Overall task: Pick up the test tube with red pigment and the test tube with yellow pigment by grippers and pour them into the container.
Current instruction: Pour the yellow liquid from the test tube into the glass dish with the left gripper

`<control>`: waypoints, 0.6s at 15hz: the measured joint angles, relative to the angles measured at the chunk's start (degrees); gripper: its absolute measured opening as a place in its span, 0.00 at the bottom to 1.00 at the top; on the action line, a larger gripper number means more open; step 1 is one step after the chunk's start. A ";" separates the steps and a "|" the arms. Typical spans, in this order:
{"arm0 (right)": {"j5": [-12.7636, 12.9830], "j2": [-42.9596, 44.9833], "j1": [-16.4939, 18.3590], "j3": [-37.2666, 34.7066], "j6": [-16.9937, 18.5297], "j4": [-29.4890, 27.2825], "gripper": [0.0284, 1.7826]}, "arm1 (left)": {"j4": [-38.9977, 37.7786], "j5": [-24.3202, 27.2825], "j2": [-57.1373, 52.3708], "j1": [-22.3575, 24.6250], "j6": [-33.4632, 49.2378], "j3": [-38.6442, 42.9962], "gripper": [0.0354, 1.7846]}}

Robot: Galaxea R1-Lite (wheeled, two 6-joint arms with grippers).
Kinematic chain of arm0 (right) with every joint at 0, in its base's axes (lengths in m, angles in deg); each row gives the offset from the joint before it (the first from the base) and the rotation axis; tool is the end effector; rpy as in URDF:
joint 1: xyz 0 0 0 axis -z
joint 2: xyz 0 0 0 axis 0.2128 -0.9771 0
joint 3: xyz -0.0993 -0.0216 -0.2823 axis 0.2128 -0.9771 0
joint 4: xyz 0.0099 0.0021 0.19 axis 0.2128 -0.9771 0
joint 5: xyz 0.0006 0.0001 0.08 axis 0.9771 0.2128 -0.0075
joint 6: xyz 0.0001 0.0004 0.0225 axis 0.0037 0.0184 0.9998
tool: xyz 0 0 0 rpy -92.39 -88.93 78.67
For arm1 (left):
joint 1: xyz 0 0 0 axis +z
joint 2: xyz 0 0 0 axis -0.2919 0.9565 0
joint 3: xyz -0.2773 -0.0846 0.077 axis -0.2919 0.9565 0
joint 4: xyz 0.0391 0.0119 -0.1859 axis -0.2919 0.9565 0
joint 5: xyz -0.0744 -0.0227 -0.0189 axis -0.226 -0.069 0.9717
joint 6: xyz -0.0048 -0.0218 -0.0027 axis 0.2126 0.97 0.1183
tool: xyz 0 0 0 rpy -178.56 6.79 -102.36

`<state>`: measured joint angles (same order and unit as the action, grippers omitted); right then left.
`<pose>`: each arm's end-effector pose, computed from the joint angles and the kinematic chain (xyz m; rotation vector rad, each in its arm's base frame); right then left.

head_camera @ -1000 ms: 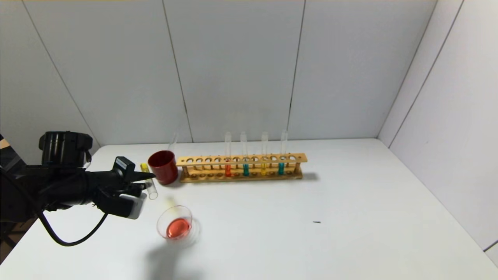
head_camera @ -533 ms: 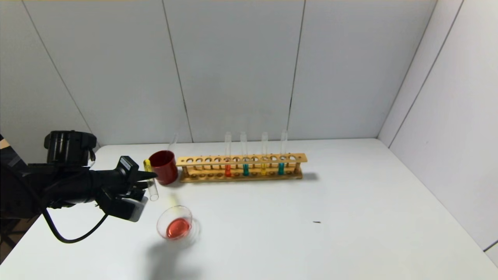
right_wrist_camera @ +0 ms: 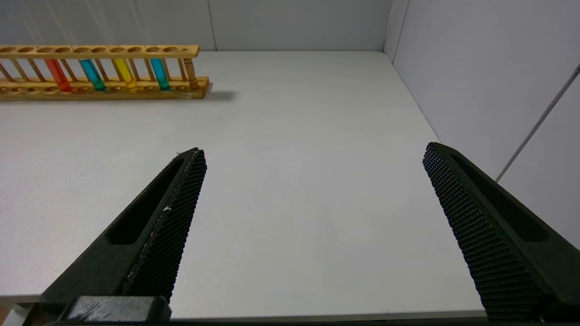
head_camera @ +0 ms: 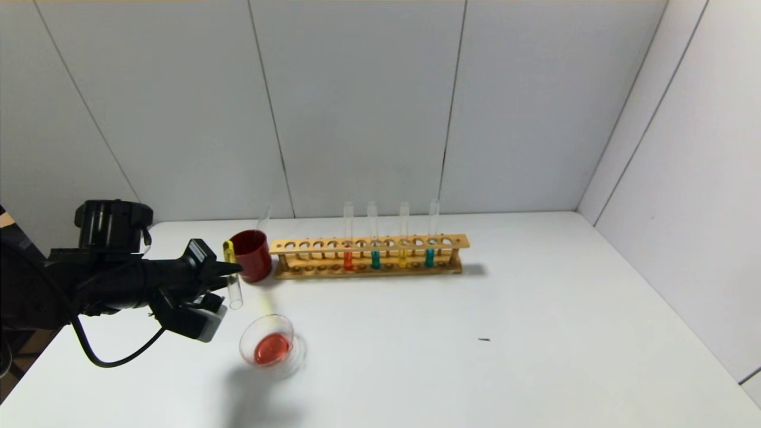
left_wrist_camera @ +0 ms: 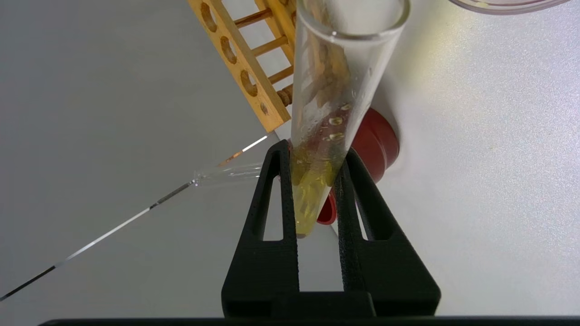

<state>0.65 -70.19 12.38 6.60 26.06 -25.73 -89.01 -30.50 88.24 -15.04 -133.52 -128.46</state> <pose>-0.0229 0.0001 0.0758 0.0009 -0.0043 0.0041 0.2990 -0.0010 0.1165 1.8469 -0.1256 -0.9054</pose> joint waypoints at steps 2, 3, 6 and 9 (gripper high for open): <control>0.00 0.00 0.00 0.00 0.02 -0.02 0.98 | 0.00 -0.04 0.00 0.02 -0.06 0.00 0.15; 0.00 0.00 0.00 0.00 0.02 0.00 0.98 | 0.00 -0.02 0.00 0.02 -0.23 0.06 0.15; 0.00 0.00 0.00 0.00 0.02 0.00 0.98 | 0.04 0.00 -0.06 0.00 -1.77 0.24 0.15; 0.02 0.00 0.00 0.00 0.02 0.00 0.98 | 0.00 -0.02 -0.01 -0.06 -2.10 0.33 0.15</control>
<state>0.68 -70.19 12.38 6.60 26.08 -25.73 -89.01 -30.52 88.23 -15.10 -135.61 -128.13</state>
